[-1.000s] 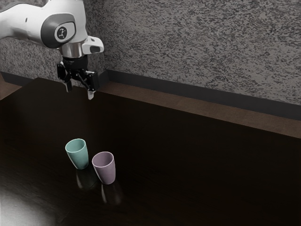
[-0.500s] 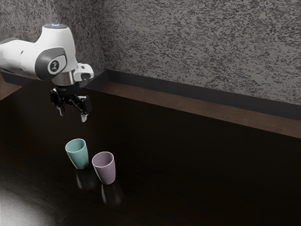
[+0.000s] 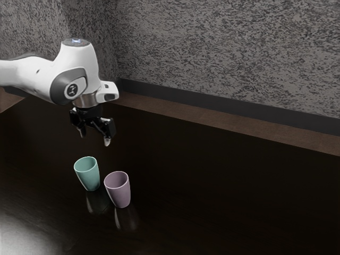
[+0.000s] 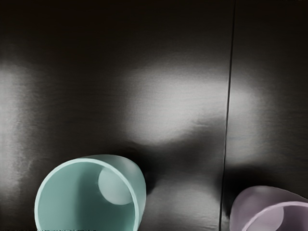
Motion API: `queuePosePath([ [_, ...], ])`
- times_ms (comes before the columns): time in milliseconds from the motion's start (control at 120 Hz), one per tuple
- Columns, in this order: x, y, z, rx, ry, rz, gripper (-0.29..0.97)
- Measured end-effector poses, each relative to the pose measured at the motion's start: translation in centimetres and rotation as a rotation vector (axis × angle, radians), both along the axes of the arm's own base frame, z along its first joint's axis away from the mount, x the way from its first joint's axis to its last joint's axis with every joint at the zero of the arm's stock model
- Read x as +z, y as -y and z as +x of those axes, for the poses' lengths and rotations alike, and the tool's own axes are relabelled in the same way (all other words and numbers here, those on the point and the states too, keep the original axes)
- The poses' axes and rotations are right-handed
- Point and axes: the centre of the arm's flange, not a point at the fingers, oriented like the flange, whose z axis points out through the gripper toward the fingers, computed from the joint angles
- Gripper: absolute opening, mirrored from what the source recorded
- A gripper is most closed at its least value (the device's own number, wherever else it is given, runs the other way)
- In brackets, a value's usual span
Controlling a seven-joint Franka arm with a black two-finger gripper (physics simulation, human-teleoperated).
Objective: Place the left cup onto the right cup
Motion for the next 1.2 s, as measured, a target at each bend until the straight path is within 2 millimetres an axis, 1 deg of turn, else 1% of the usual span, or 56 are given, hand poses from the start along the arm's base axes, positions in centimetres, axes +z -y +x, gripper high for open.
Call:
queuePosePath([
  [92, -0.6, -0.4, -0.7, 0.015, -0.001, -0.002, 0.68],
  [250, -2.3, 1.1, -1.3, -0.005, -0.004, -0.006, 0.68],
  [350, -2.9, 1.3, -1.3, -0.004, 0.0, -0.007, 0.68],
  [475, -3.5, 0.8, -1.1, 0.008, 0.004, -0.009, 0.68],
  [708, -5.9, 0.1, -2.0, 0.028, -0.002, -0.016, 0.68],
  [850, -7.0, -0.4, -2.0, 0.041, -0.001, -0.018, 0.68],
  [1100, -7.7, -1.7, -1.8, 0.067, 0.008, -0.02, 0.68],
  [1200, -8.3, -2.3, -1.7, 0.078, 0.005, -0.021, 0.64],
])
